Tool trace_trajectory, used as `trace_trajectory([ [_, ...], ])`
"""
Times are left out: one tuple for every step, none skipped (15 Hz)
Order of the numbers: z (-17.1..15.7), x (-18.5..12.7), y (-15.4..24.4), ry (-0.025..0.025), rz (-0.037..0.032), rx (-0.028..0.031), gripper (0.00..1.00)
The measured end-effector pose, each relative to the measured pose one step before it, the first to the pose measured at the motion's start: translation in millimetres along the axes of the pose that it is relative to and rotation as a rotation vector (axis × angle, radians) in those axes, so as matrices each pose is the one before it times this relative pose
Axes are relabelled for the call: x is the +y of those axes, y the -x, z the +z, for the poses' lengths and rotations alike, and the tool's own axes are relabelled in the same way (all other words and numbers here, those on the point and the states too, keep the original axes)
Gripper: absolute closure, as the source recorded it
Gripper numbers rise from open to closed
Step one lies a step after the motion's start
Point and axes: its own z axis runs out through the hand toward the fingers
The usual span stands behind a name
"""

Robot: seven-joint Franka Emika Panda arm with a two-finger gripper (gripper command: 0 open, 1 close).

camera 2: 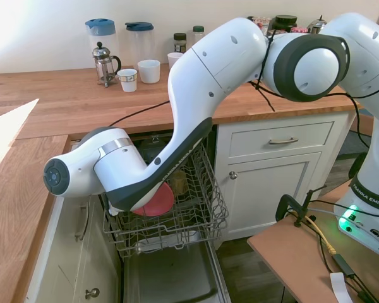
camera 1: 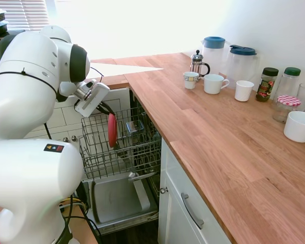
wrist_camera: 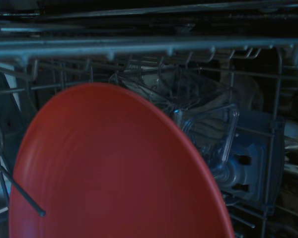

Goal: Put the plate in the dishwasher

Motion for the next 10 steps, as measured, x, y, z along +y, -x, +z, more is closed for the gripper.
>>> trace_trajectory([
  [2.09,1.1,-1.61,-0.00226,0.0033,-0.01769,0.0],
  [2.37,0.81,-0.58,-0.00001,-0.00047,-0.01289,0.0],
  [2.84,0.18,0.38,0.00102,-0.00039,-0.01244,0.0],
  [2.33,-0.24,0.76,0.00064,0.00045,-0.01027,0.0],
  [1.09,-0.79,1.19,0.00064,-0.00005,-0.00602,0.0],
  [0.85,-0.9,1.23,0.0008,-0.00026,-0.00443,0.0],
  [0.15,-0.59,0.75,0.00106,0.0,-0.0016,0.0],
  [0.03,-0.6,0.91,-0.00014,-0.00004,-0.00351,0.0],
  [2.48,-2.27,3.04,-0.00331,-0.00103,-0.01709,0.0],
  [4.36,-2.72,2.81,0.00221,-0.00203,-0.01152,0.0],
])
